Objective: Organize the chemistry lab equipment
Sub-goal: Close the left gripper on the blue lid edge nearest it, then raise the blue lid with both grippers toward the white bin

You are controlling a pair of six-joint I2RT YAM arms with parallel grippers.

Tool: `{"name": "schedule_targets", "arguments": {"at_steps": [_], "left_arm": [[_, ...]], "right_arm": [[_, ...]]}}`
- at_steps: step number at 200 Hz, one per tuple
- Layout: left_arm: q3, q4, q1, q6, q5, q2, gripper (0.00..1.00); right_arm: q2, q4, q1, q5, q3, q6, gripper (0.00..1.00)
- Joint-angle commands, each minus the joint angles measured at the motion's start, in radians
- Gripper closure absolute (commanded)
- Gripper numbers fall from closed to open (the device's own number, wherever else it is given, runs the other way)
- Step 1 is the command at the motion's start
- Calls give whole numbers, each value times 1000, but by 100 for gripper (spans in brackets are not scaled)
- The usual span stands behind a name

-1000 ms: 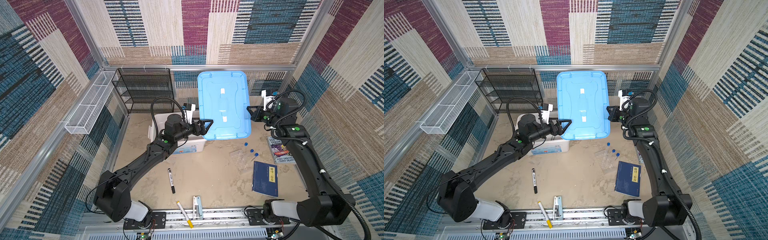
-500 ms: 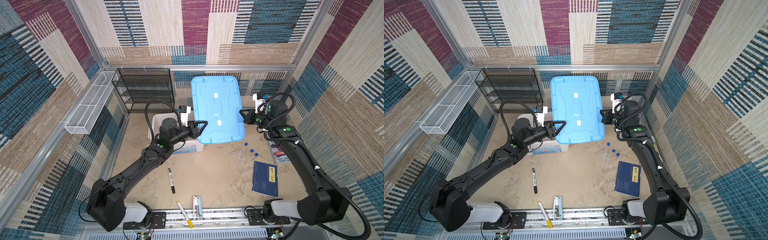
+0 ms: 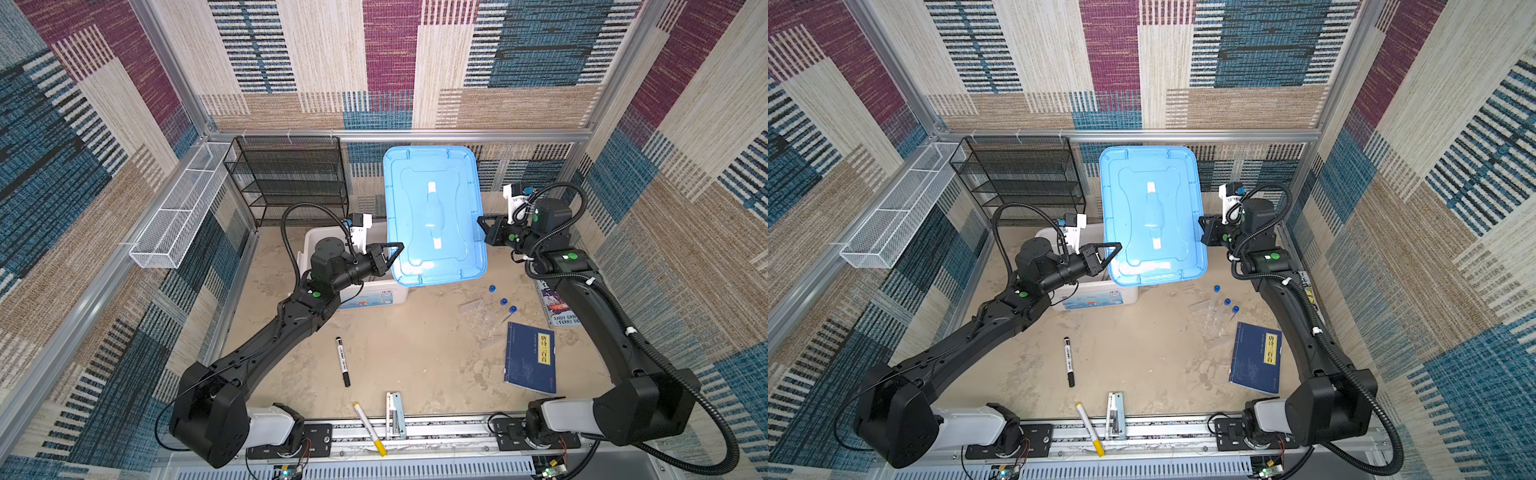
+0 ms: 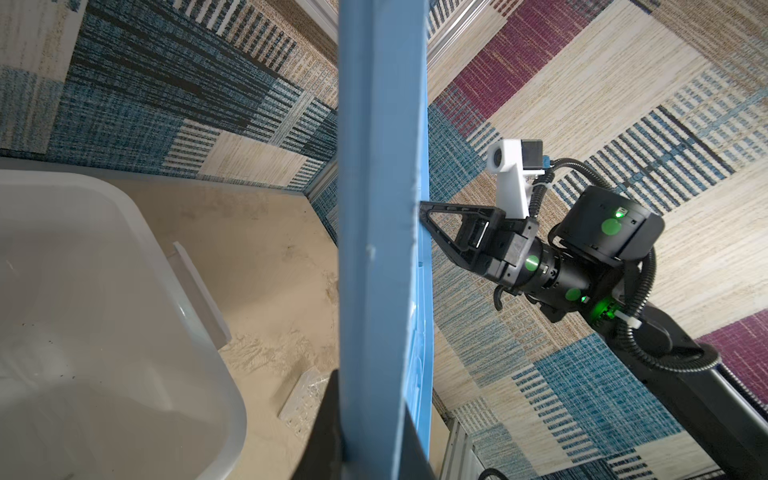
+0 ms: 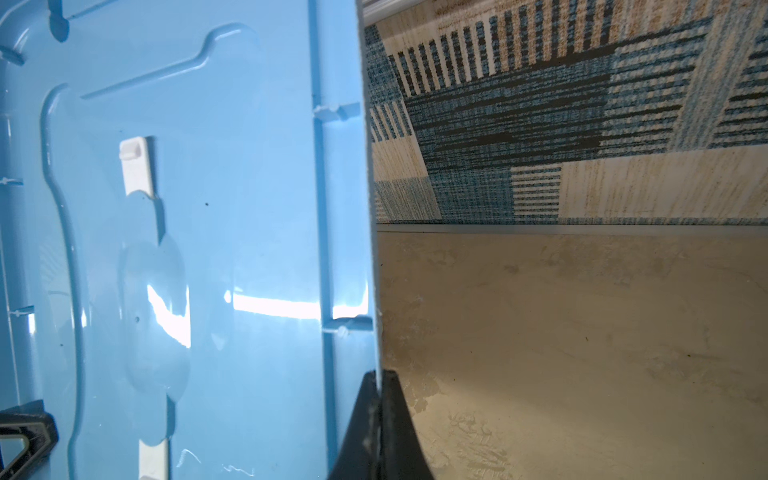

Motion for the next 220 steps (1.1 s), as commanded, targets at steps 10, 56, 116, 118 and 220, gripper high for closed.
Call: {"name": "schedule_targets", "arguments": {"at_steps": [10,56,116,118,220], "left_arm": [[-3,54,18,-31,38,-29,100],[-47,75,78,-14,87,-108,100],[-178,376,171,-166,243,-144,100],[-179,384,173,-173,245,-143,100],[-171,301,196,-127,255,-108,86]], "right_arm": [[4,86,4,-124,-19,9,49],[46,128,-19,-384,21,-24,1],[151,284,-20,-740,74,60,28],[150,285,-20,-741,74,60,30],[134,296,-9,-734,49,47,85]]}}
